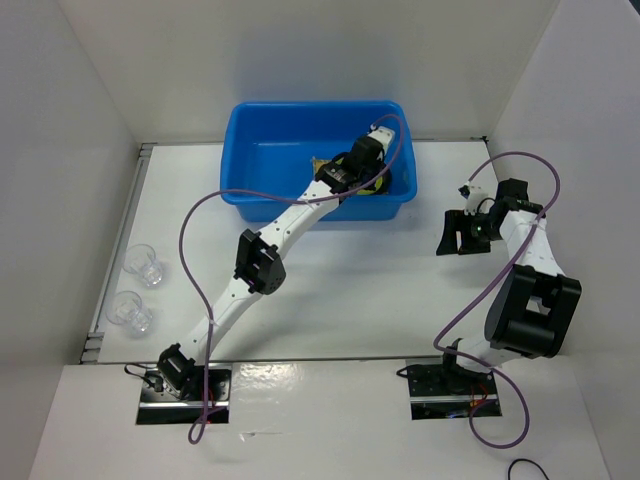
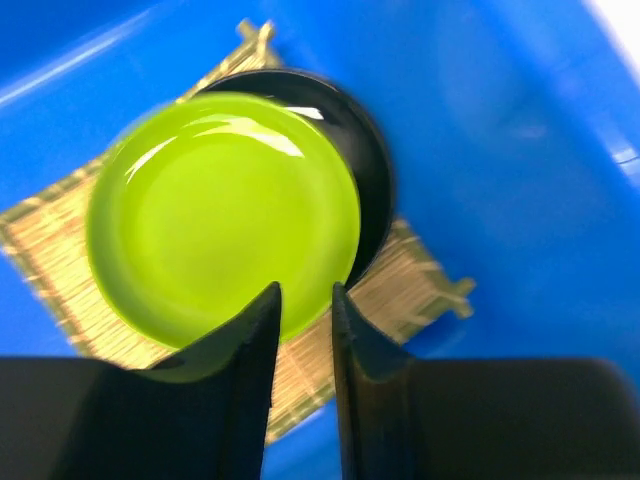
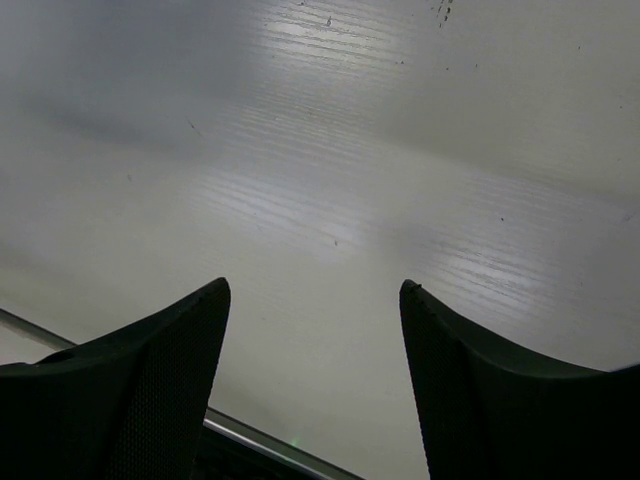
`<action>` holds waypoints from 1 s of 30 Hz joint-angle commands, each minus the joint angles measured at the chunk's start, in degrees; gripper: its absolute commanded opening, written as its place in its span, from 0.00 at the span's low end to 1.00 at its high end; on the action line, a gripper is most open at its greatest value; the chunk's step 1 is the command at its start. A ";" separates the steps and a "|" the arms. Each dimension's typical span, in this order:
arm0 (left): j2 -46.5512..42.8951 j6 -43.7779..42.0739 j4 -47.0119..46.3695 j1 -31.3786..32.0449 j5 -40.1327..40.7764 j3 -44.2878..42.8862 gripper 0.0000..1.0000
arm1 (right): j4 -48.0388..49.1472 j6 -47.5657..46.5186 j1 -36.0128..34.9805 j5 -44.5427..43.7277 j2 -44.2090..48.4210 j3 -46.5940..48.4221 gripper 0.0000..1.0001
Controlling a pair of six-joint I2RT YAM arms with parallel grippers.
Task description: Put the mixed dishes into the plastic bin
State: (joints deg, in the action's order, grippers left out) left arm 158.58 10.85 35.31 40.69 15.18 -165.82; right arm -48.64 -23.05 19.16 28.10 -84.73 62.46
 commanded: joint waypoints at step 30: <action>-46.86 38.98 38.52 -31.52 23.84 50.08 1.00 | 0.30 -1.82 0.27 3.98 2.29 0.91 0.74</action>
State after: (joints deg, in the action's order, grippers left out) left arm 112.01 41.39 67.48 15.88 42.83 -129.03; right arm -48.73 -23.88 19.16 29.95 -84.60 62.46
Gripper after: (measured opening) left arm 0.999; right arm 0.737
